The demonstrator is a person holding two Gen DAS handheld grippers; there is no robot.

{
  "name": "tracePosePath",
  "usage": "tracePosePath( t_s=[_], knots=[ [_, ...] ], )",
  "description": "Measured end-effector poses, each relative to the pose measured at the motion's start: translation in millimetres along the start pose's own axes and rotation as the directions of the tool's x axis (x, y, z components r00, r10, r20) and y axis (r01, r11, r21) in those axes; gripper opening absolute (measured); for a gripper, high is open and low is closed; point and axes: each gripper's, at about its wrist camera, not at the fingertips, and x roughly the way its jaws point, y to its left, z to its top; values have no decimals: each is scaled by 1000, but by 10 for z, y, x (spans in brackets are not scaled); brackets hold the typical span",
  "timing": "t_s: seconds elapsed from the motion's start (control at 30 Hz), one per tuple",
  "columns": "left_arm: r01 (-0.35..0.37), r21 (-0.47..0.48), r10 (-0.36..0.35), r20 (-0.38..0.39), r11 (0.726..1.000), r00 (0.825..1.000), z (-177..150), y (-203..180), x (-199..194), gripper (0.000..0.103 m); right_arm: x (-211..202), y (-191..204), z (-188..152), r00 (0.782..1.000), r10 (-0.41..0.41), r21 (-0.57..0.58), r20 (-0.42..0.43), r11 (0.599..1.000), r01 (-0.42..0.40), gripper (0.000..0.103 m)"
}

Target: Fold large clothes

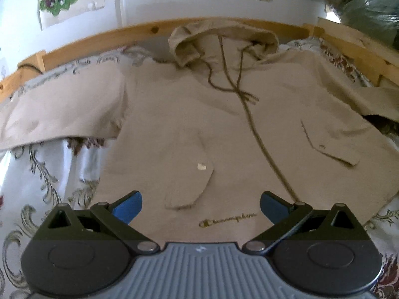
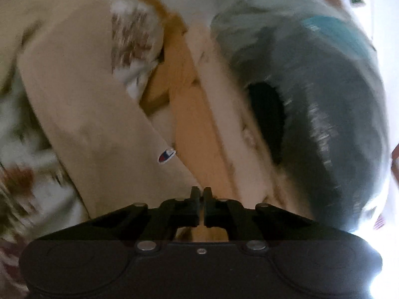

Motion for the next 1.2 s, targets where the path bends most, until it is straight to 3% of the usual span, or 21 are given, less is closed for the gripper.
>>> tracePosePath(
  t_s=[0.1, 0.2, 0.27, 0.3, 0.4, 0.47, 0.6, 0.7, 0.8, 0.83, 0.87, 0.93, 1.0, 1.07, 1.13, 1.2],
  knots=[
    [15, -19, -15, 21, 1000, 1000, 41, 43, -23, 102, -387, -242, 332, 982, 152, 119, 112, 979, -165, 0],
    [65, -88, -63, 24, 994, 998, -1, 143, -29, 102, -863, -365, 788, 916, 292, 148, 276, 929, -340, 0],
    [86, -121, -84, 20, 989, 996, -61, 213, -20, 102, -1199, -363, 1106, 843, 366, 159, 395, 876, -455, 0],
    [94, -132, -92, 18, 987, 996, -87, 246, -16, 102, -1354, -340, 1280, 796, 404, 165, 450, 839, -519, 0],
    [106, -152, -104, 18, 983, 994, -147, 348, -11, 102, -1711, -192, 1785, 653, 479, 144, 587, 732, -666, 0],
    [106, -151, -102, 31, 983, 994, -169, 403, -29, 102, -1941, -11, 2124, 543, 527, 113, 654, 642, -759, 0],
    [75, -144, -70, 42, 987, 997, -194, 533, -49, 102, -2215, 575, 2781, 401, 574, 19, 714, 556, -831, 0],
    [51, -149, -48, 25, 988, 999, -196, 639, 6, 102, -2250, 1126, 3159, 358, 629, -64, 690, 545, -836, 2],
    [32, -157, -31, 9, 987, 999, -175, 743, 76, 102, -2122, 1583, 3302, 325, 688, -115, 649, 511, -852, 24],
    [27, -158, -27, 6, 987, 1000, -156, 777, 103, 102, -2101, 1677, 3259, 315, 700, -118, 641, 495, -861, 36],
    [25, -156, -24, 9, 987, 1000, -126, 807, 140, 102, -2008, 1736, 3211, 308, 708, -111, 635, 479, -871, 50],
    [15, -154, -12, 21, 988, 1000, -49, 836, 229, 102, -1787, 1800, 3055, 315, 713, -80, 627, 461, -884, 62],
    [11, -146, -6, 36, 989, 999, 42, 829, 343, 102, -1538, 1799, 2833, 363, 687, -21, 630, 483, -876, 66],
    [-4, -130, 11, 54, 992, 998, 167, 786, 500, 102, -1187, 1715, 2580, 463, 624, 61, 629, 554, -831, 82],
    [-33, -140, 43, 69, 990, 997, 273, 733, 659, 102, -841, 1641, 2362, 600, 530, 174, 599, 646, -743, 85],
    [-38, -170, 51, 73, 985, 996, 357, 694, 826, 102, -451, 1547, 2134, 731, 435, 300, 525, 709, -638, 85]
  ],
)
